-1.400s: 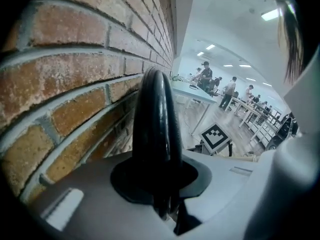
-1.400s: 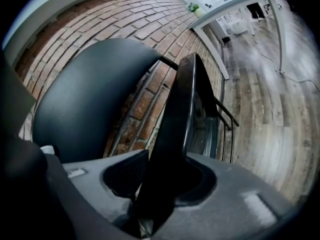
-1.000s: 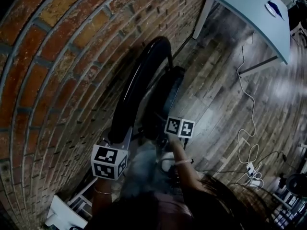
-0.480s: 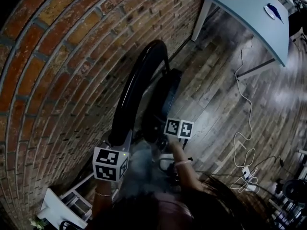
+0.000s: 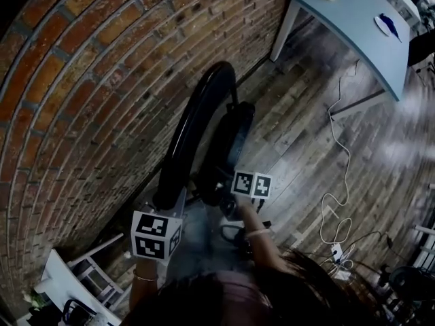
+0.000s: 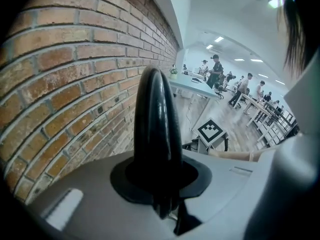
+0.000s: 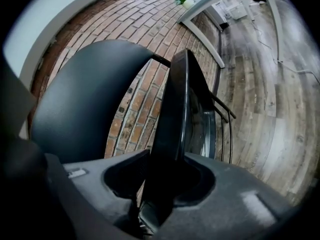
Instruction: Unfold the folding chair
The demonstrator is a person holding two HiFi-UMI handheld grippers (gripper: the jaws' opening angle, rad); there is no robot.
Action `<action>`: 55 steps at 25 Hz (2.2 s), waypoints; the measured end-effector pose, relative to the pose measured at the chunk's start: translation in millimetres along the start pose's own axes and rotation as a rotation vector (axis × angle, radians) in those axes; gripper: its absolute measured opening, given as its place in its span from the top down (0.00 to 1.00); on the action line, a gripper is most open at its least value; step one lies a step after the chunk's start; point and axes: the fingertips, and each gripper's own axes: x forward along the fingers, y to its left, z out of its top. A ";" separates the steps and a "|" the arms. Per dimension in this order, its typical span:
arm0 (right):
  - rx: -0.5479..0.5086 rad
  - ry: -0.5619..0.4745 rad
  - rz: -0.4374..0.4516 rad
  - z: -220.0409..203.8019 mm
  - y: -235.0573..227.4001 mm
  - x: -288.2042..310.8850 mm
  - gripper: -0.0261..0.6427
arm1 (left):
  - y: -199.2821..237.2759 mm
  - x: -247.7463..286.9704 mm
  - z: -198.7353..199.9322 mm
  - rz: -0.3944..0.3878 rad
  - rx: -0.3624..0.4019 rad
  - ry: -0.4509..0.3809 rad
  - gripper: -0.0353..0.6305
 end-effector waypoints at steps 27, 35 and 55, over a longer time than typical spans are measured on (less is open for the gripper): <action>-0.048 0.051 0.040 -19.9 -43.6 -49.5 0.75 | -50.0 -5.1 -25.4 -0.028 -0.034 -0.070 0.82; -0.064 0.063 0.002 -22.0 -50.7 -49.4 0.74 | -32.9 -5.9 -27.7 -0.035 -0.054 -0.093 0.83; -0.041 0.062 -0.068 -19.4 -81.3 -57.1 0.71 | 6.8 -0.7 -30.1 -0.110 -0.105 -0.139 0.82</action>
